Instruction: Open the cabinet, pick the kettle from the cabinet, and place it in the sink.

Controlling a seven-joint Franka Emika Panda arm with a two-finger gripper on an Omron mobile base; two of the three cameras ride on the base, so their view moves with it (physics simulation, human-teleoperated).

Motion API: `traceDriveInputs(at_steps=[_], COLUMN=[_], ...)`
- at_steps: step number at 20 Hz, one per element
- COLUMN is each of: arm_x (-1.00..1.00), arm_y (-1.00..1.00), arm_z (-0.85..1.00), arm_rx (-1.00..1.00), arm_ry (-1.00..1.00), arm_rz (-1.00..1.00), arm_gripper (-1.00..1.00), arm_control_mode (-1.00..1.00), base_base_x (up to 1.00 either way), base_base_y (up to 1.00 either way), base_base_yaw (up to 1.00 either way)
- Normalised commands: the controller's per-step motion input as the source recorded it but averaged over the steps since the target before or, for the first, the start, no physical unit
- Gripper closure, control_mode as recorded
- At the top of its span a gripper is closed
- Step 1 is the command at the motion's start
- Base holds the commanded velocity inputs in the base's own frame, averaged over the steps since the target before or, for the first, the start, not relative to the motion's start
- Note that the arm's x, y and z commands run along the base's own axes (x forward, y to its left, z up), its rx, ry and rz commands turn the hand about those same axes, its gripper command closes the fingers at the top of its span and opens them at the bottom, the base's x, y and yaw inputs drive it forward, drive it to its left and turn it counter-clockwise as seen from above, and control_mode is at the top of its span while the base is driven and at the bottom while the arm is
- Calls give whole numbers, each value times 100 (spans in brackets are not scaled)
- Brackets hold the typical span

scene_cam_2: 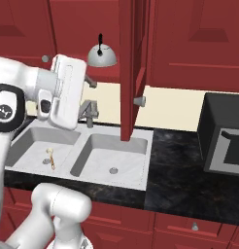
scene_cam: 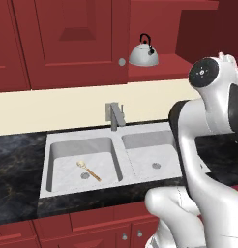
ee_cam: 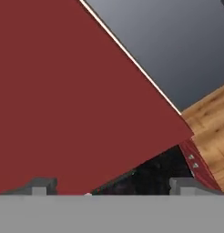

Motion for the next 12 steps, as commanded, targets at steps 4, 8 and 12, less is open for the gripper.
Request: traceDriveInputs(at_steps=[4, 8, 12], arm_x=[0, 0, 0], arm_y=[51, 49, 50], arm_z=[15, 12, 9], arm_rx=[-16, -21, -24], arm_ry=[31, 30, 27], arm_rz=[37, 36, 34], arm_gripper=[-100, -100, -100], arm_control_mode=[-100, -100, -100], base_base_x=[0, 0, 0], base_base_y=[0, 0, 0], base_base_yaw=[0, 0, 0])
